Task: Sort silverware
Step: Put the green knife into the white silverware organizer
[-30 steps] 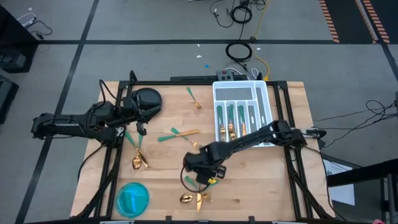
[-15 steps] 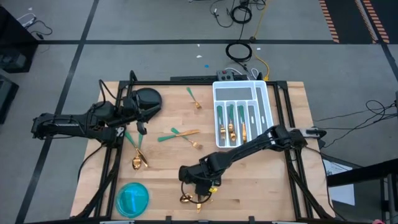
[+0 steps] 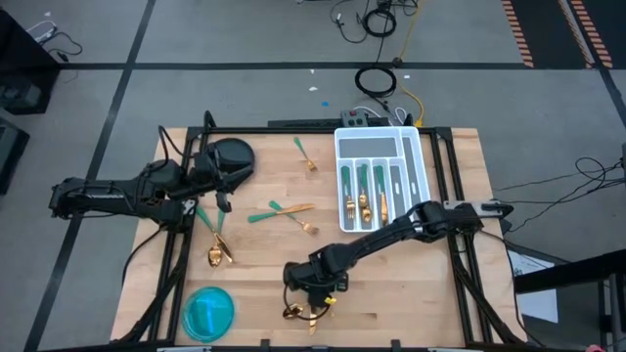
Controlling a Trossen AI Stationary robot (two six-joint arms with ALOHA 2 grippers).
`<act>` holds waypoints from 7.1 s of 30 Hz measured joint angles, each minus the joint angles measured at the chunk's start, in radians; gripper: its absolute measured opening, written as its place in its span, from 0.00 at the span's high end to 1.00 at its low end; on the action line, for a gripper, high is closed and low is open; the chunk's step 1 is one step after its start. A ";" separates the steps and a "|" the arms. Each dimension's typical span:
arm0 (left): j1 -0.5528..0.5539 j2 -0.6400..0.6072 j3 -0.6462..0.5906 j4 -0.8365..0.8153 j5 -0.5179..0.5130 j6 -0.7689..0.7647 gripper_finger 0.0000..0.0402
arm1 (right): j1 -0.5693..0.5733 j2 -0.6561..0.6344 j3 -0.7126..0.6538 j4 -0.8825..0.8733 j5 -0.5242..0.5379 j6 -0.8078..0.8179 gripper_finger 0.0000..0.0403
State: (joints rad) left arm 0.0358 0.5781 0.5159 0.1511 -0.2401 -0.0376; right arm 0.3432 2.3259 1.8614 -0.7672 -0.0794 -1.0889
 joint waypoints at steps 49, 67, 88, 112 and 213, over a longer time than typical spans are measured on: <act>0.001 -0.001 0.000 -0.003 -0.025 0.044 0.71 | -0.031 0.037 0.001 -0.047 -0.075 0.062 0.99; 0.001 -0.001 0.000 -0.001 -0.028 0.018 0.71 | -0.037 0.002 0.016 -0.126 -0.069 0.128 1.00; 0.001 -0.001 0.000 0.008 -0.080 -0.010 0.71 | -0.044 -0.010 0.259 -0.340 -0.073 0.158 1.00; 0.001 -0.001 0.000 0.057 -0.106 -0.036 0.71 | -0.061 -0.096 0.491 -0.466 0.033 0.253 1.00; 0.001 -0.001 0.000 0.181 -0.218 0.045 0.71 | -1.017 -0.916 0.028 -0.518 -0.274 0.372 1.00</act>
State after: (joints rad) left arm 0.0371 0.5774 0.5159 0.3325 -0.4581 0.0078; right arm -0.6739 1.4097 1.8895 -1.2851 -0.3537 -0.7170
